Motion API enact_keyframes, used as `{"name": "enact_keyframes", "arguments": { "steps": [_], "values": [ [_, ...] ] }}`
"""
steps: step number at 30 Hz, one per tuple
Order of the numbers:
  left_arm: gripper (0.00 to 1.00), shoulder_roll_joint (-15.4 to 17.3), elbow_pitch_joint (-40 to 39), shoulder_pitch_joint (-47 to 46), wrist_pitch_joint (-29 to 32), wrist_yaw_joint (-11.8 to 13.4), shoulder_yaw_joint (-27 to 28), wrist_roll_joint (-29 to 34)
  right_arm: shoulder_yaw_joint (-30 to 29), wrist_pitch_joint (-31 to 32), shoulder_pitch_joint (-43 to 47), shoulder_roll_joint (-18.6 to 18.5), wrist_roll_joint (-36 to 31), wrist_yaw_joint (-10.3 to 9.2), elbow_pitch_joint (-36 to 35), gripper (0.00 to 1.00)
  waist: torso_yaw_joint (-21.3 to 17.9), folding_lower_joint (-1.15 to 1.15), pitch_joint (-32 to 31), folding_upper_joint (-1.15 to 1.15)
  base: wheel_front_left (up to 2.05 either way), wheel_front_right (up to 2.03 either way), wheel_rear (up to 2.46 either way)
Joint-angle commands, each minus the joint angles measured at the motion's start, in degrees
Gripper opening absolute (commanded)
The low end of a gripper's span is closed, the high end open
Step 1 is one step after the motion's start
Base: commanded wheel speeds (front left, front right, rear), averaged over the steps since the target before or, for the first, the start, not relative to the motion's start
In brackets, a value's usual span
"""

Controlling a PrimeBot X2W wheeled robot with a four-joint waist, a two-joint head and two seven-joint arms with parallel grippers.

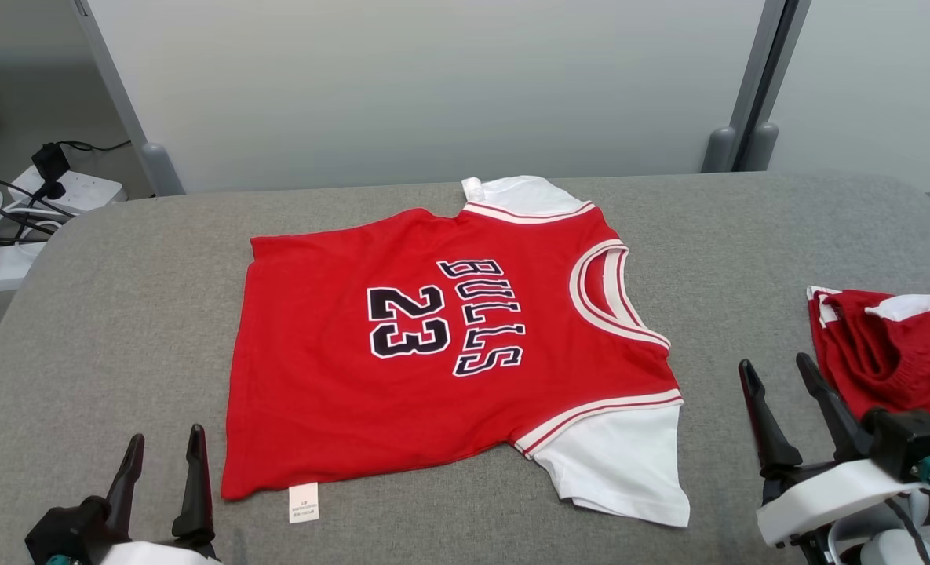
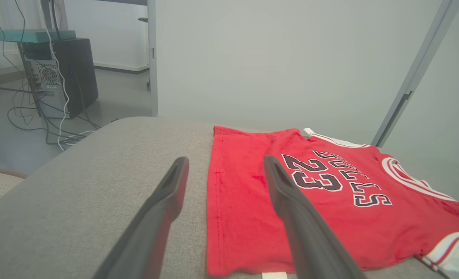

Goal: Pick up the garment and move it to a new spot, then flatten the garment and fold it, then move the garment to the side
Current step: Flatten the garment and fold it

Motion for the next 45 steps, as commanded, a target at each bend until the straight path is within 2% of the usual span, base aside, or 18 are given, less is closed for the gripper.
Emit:
{"name": "enact_keyframes", "arguments": {
  "steps": [1,12,19,29,38,45],
  "values": [
    [1.00,0.55,-2.03,-0.42,-0.59,0.64,1.31,-0.09,0.77,-0.76,-0.08,-0.20,-1.25,0.25,-2.09,1.00,-0.11,0.00,-0.18,0.00,0.00,0.00,0.00],
    [1.00,0.54,-3.12,1.96,-0.59,2.22,-0.65,4.29,-0.24,-0.76,2.70,1.23,-6.36,0.25,-2.57,1.00,0.08,0.00,-0.43,0.00,0.00,0.00,0.00],
    [1.00,0.54,-2.76,2.08,-0.59,3.16,-1.31,3.96,-0.64,-0.76,3.04,2.31,-7.66,0.25,-2.48,1.00,-0.02,0.00,-0.06,0.00,0.00,0.00,0.00],
    [1.00,0.54,-2.03,1.73,-0.59,3.07,-1.15,3.90,-0.75,-0.76,3.08,2.65,-8.01,0.25,-1.81,1.00,0.08,0.00,0.50,0.00,0.00,0.00,0.00],
    [1.00,0.53,-1.33,1.11,-0.59,2.63,-2.07,3.96,1.01,-0.76,3.25,2.82,-7.41,0.25,2.25,1.00,0.46,0.00,2.96,0.00,0.00,0.00,0.00],
    [1.00,0.53,-1.59,-0.83,-0.59,2.41,-3.31,3.93,4.59,-0.76,1.24,2.49,-5.67,0.25,7.69,1.00,1.08,0.00,7.90,0.00,0.00,0.00,0.00]
  ]
}}
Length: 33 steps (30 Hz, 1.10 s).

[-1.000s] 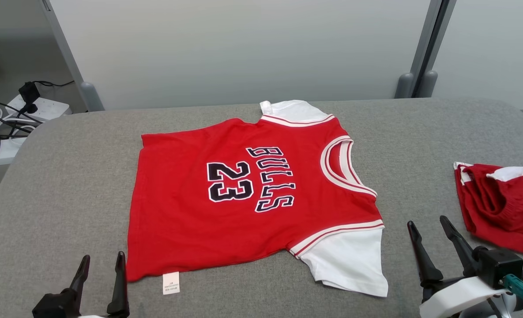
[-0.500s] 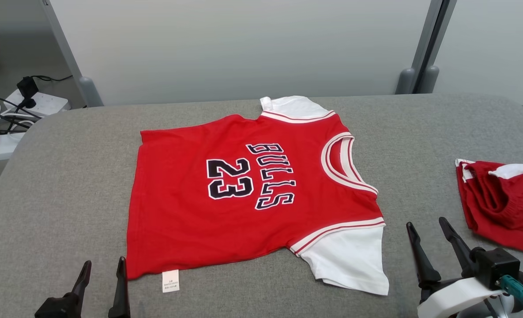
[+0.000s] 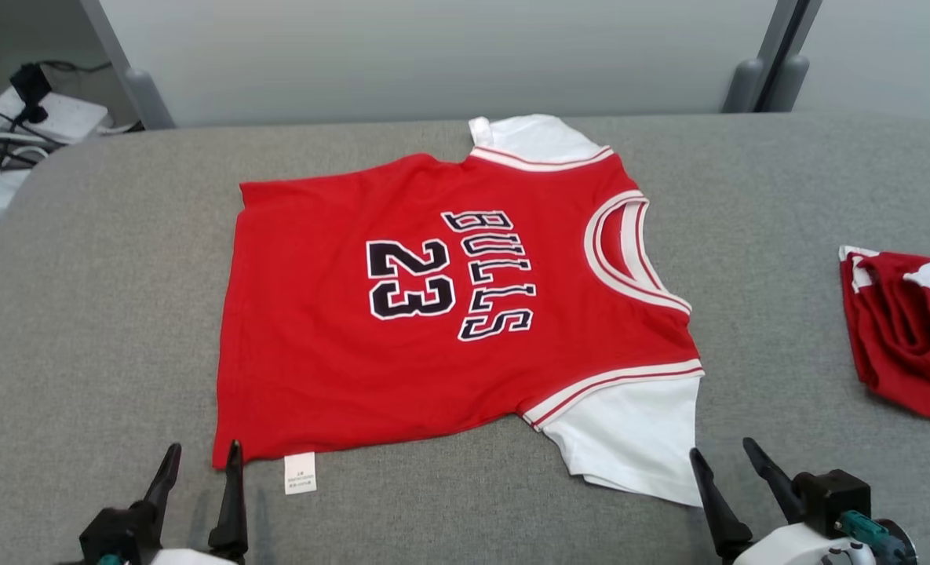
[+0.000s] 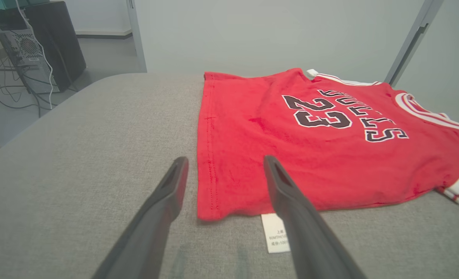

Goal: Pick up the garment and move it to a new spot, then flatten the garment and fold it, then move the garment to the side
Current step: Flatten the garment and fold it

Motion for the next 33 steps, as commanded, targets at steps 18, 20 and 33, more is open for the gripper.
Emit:
{"name": "enact_keyframes", "arguments": {
  "steps": [18,20,33],
  "values": [
    [1.00,0.46,0.15,-6.55,-0.60,-0.84,0.10,0.67,10.53,-0.77,-6.77,-0.86,5.06,0.23,10.08,0.35,1.07,0.00,5.05,0.00,0.00,0.00,0.00],
    [1.00,0.46,0.19,-6.70,-0.60,-0.91,0.10,0.67,10.86,-0.77,-7.17,-0.96,5.40,0.23,10.18,0.00,1.07,0.00,5.24,0.00,0.00,0.00,0.00],
    [1.00,0.46,4.79,-8.19,-0.60,-0.32,0.48,-1.41,10.65,-0.77,-5.53,-3.87,5.85,0.23,5.52,0.00,-0.46,0.00,5.71,0.00,0.00,0.00,0.00]
  ]
}}
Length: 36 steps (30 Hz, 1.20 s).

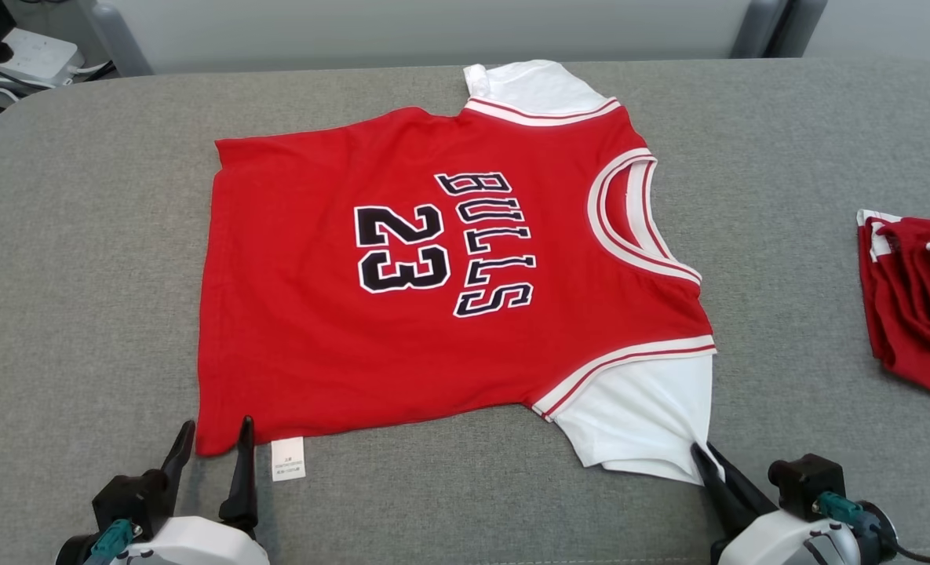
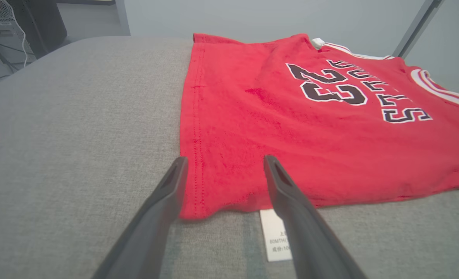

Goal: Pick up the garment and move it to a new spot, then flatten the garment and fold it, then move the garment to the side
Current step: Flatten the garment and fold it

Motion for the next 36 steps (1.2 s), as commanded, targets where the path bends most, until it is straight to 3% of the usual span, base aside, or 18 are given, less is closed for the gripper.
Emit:
{"name": "enact_keyframes", "arguments": {
  "steps": [1,8,14,15,16,17,18,20,29,36],
  "values": [
    [1.00,0.49,0.14,-2.55,-0.60,0.44,2.04,-0.68,1.45,-0.34,1.26,-1.15,0.23,0.17,-1.42,0.00,-0.41,0.00,-0.07,0.00,0.00,0.00,0.00],
    [1.00,0.49,5.77,-4.22,-0.60,2.46,4.27,-2.92,2.39,-0.34,1.90,-2.34,0.51,0.17,-3.05,0.00,-2.25,0.00,0.71,0.00,0.00,0.00,0.00],
    [1.00,0.49,9.36,-5.77,-0.60,2.33,6.25,-4.29,2.99,-0.34,0.91,-2.11,0.06,0.17,-4.24,0.00,-3.05,0.00,1.22,0.00,0.00,0.00,0.00],
    [0.86,0.49,10.00,-5.88,-0.60,2.12,6.35,-4.42,2.97,-0.34,0.83,-2.13,0.06,0.17,-4.44,0.00,-3.09,0.00,1.22,0.00,0.00,0.00,0.00],
    [0.54,0.49,10.48,-6.04,-0.60,1.95,6.47,-4.54,2.94,-0.34,0.75,-2.17,0.11,0.17,-4.58,0.00,-3.09,0.00,1.19,0.00,0.00,0.00,0.00],
    [0.38,0.49,10.85,-6.19,-0.60,1.82,6.57,-4.61,2.88,-0.34,0.68,-2.22,0.17,0.17,-4.74,0.00,-3.07,0.00,1.16,0.00,0.00,0.00,0.00],
    [0.38,0.49,10.85,-6.19,-0.60,1.82,6.57,-4.61,2.88,-0.34,0.68,-2.22,0.17,0.17,-4.74,0.00,-3.07,0.00,1.16,0.00,0.00,0.00,0.00],
    [0.00,0.49,11.62,-6.36,-0.60,1.40,6.57,-4.96,2.78,-0.34,0.58,-2.30,0.30,0.17,-5.04,0.00,-2.99,0.00,1.03,0.00,0.00,0.00,0.00],
    [0.00,0.49,11.61,-5.88,-0.60,-0.14,6.61,-5.93,0.96,-0.34,0.51,-2.64,0.77,0.17,-8.18,0.00,-2.68,0.00,-0.29,0.00,0.00,0.00,0.00],
    [0.00,0.49,10.80,-3.98,-0.60,1.04,9.16,-3.78,0.46,-0.34,2.02,-3.09,0.63,0.17,-10.81,0.00,-2.54,0.00,-3.51,0.00,0.00,0.00,0.00]
  ]
}}
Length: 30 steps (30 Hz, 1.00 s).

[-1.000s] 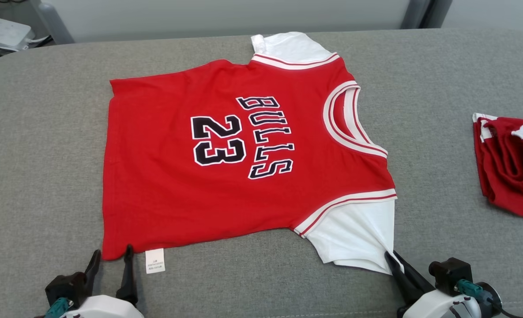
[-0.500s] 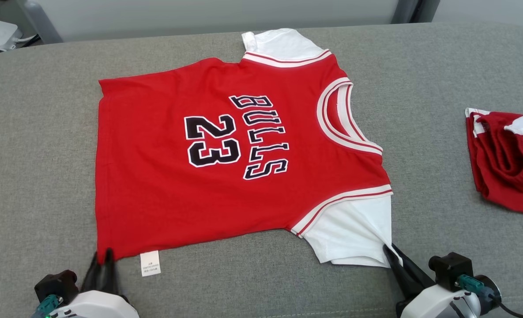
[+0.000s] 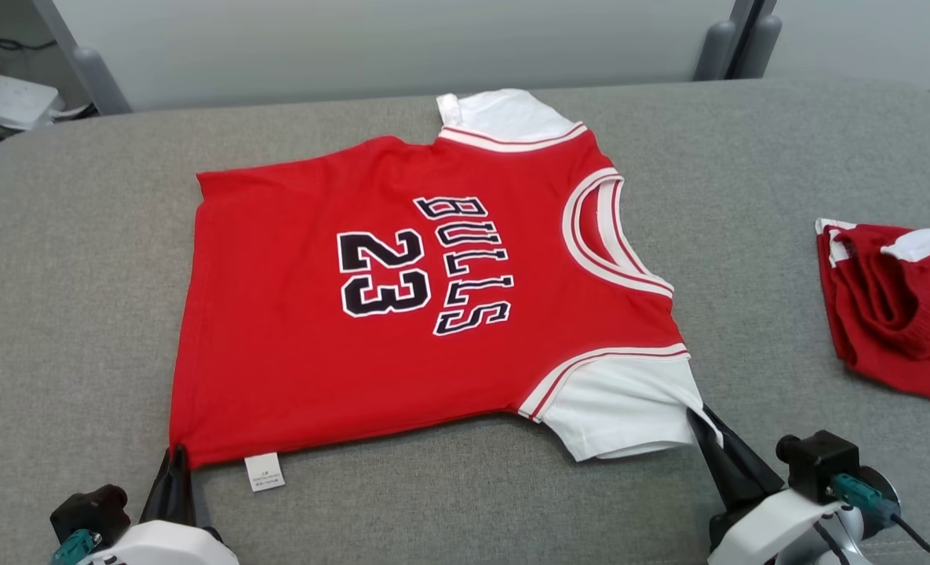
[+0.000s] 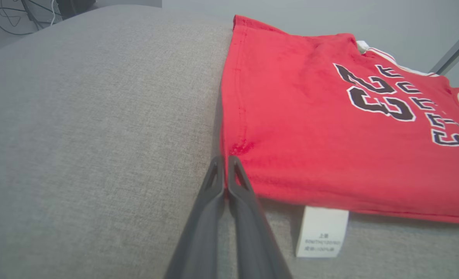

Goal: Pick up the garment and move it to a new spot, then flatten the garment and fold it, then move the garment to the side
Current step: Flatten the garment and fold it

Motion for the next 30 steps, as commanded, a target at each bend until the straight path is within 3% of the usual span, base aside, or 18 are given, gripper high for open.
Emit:
{"name": "enact_keyframes", "arguments": {
  "steps": [1,12,21,30],
  "values": [
    [0.00,1.14,-1.29,0.36,-0.60,0.48,2.11,0.56,0.84,-0.35,1.10,-1.10,0.55,0.17,-1.59,0.00,0.02,0.00,-1.14,0.00,0.00,0.00,0.00],
    [0.00,1.14,-2.07,3.58,-0.60,1.16,4.13,1.96,3.05,-0.35,5.31,-2.14,0.91,0.17,-6.39,0.00,-0.91,0.00,-6.31,0.00,0.00,0.00,0.00],
    [0.00,1.14,-3.50,3.92,-0.60,1.16,4.60,3.21,3.17,-0.35,7.52,-3.67,1.57,0.17,-10.09,0.00,-0.62,0.00,-6.89,0.00,0.00,0.00,0.00],
    [0.00,1.14,-5.08,0.60,-0.60,0.67,2.45,3.48,2.99,-0.33,1.52,-2.95,1.97,0.17,-6.40,0.00,1.56,0.00,-4.31,0.00,0.00,0.00,0.00]
  ]
}}
